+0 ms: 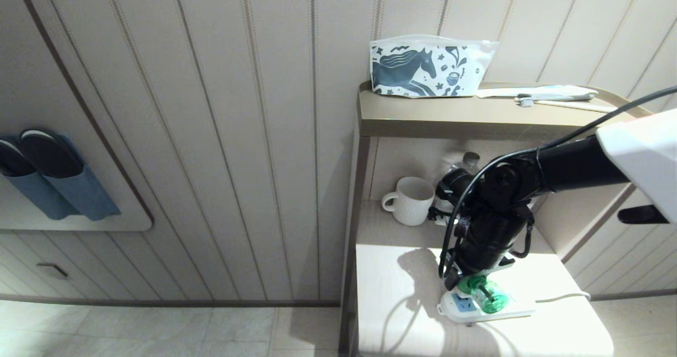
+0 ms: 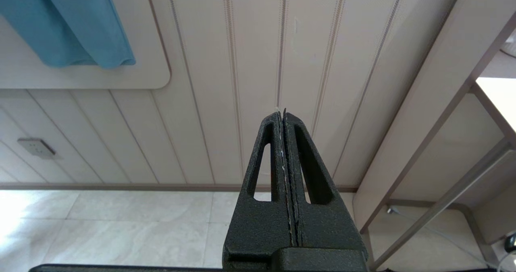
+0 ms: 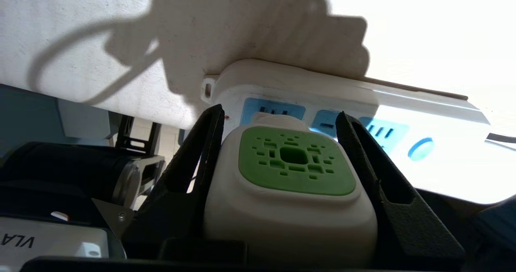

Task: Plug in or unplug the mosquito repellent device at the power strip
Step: Insert the plug into the socket

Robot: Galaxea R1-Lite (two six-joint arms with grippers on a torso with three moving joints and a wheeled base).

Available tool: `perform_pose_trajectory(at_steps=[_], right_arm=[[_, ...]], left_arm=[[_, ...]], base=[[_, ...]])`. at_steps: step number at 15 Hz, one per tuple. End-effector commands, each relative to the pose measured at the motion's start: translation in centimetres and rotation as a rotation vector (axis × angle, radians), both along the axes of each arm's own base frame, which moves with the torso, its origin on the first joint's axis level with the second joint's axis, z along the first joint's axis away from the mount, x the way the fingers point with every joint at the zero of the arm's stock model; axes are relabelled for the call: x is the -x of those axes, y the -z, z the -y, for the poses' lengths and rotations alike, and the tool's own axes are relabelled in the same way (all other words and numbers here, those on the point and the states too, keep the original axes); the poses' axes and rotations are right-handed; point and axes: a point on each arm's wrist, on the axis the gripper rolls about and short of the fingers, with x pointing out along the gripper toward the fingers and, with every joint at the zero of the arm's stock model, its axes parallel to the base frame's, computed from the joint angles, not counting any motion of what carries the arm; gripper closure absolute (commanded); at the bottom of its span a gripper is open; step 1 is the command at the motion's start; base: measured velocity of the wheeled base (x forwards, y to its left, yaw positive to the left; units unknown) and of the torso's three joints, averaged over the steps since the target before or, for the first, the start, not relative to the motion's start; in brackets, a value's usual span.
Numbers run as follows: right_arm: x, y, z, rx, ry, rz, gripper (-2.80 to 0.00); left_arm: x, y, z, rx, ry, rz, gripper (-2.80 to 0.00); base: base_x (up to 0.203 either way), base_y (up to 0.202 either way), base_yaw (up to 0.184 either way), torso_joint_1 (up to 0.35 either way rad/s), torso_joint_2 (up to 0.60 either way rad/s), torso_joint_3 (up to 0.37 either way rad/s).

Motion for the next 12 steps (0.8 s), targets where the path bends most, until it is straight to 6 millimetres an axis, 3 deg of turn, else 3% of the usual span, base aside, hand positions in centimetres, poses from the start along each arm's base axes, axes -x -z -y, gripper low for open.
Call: perform_pose_trajectory(at_steps=[1, 9, 12], right_arm=[[-0.29, 0.13, -0.19, -0.001, -0.002, -0.001, 0.0], [-0.25, 0.21, -0.18, -0.001, 0.014, -0.003, 0.0], [-1.17, 0.53, -0.39, 0.01, 0.037, 0.066, 0.0]], left_arm=[[-0.01, -0.01, 0.0, 0.0, 0.002, -0.001, 0.0], [-0.01, -0.01, 0.0, 0.0, 0.0, -0.001, 0.0], [-0.01, -0.01, 0.0, 0.0, 0.002, -0.001, 0.0]], base=[[0.0, 0.0, 0.0, 0.0, 0.0, 0.0], [0.0, 0.0, 0.0, 0.0, 0.0, 0.0], [0.0, 0.0, 0.0, 0.0, 0.0, 0.0]])
